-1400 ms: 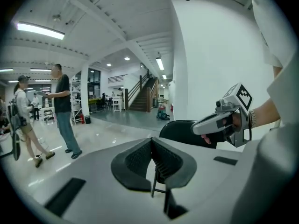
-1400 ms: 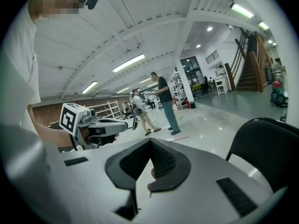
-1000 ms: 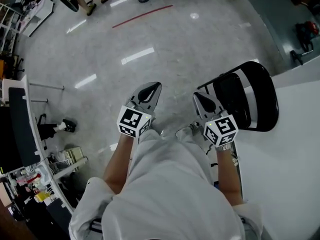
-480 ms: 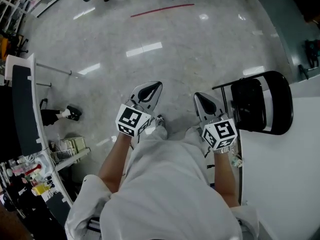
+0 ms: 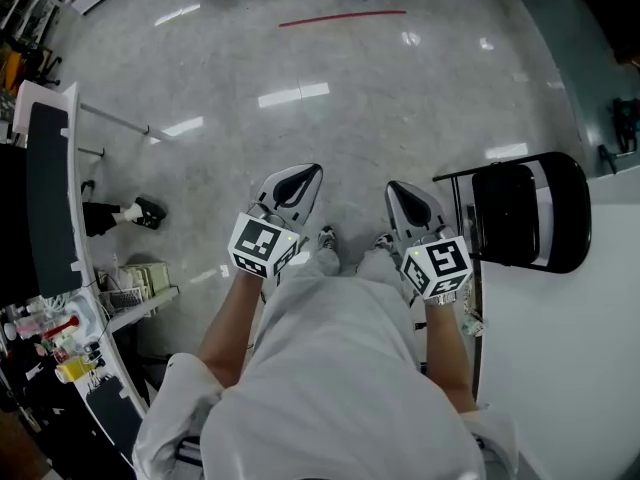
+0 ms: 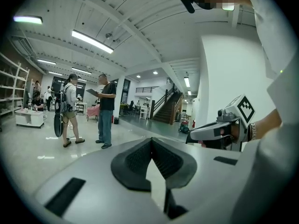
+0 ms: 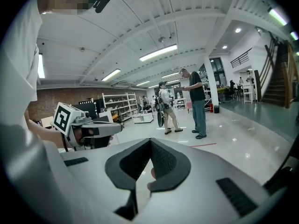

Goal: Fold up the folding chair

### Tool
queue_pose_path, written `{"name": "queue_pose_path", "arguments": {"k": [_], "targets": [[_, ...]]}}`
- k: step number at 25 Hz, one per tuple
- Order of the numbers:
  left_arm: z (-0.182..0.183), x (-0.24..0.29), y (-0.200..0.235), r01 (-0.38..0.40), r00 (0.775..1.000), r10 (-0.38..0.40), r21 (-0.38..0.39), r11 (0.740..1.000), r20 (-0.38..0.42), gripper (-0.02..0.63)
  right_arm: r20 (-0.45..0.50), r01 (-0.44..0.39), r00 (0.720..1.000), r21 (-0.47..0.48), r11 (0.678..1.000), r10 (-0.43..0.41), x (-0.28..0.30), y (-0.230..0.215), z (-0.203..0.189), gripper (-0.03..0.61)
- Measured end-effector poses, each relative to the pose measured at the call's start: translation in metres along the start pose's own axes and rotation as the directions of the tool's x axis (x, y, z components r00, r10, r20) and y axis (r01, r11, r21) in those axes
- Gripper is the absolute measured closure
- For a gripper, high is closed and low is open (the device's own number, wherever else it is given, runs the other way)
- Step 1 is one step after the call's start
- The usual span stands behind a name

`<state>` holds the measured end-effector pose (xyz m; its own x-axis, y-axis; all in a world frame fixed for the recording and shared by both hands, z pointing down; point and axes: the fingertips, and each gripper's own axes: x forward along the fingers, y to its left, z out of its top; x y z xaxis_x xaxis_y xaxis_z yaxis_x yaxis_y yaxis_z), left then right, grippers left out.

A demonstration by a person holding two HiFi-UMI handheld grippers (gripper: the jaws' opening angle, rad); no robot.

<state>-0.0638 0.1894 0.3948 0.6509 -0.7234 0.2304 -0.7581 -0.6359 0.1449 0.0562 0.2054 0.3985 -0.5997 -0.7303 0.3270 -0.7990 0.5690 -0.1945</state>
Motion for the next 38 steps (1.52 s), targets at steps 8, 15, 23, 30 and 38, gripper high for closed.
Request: {"name": "queue_pose_path", "arguments": {"k": [8,15,23,30,38], "targets": [[0.007,0.000,-0.010,-0.030,0.999,0.030,-0.013,0.999,0.015,0.603,-0.017,-0.036,0.999,-0.015,0.999,0.036,0.000,0.001,0.005,0.575],[0.004,0.014,-0.034,-0.026,1.000,0.026,-0.006,1.000,-0.002,0.603,-0.018,-0.041,0.999,-0.015,0.999,0.041,-0.010,-0.009,0.004,0.575],[-0.005,0.018,-0.050,-0.013,1.000,0.012,-0.015,1.000,-0.025,0.603,-0.018,-0.027,0.999,0.008,1.000,0.027,-0.018,-0.016,-0.002,0.575],[-0.003,0.033,-0.062,0.007,1.000,-0.007,-0.010,1.000,-0.027,0.603,-0.021,-0.003,1.000,0.020,1.000,0.003,-0.030,-0.030,-0.008,0.575],[0.000,0.049,-0.085,0.022,0.999,-0.022,0.018,1.000,-0.040,0.603,-0.003,0.001,1.000,0.032,1.000,-0.001,-0.044,-0.051,-0.008,0.574]]}}
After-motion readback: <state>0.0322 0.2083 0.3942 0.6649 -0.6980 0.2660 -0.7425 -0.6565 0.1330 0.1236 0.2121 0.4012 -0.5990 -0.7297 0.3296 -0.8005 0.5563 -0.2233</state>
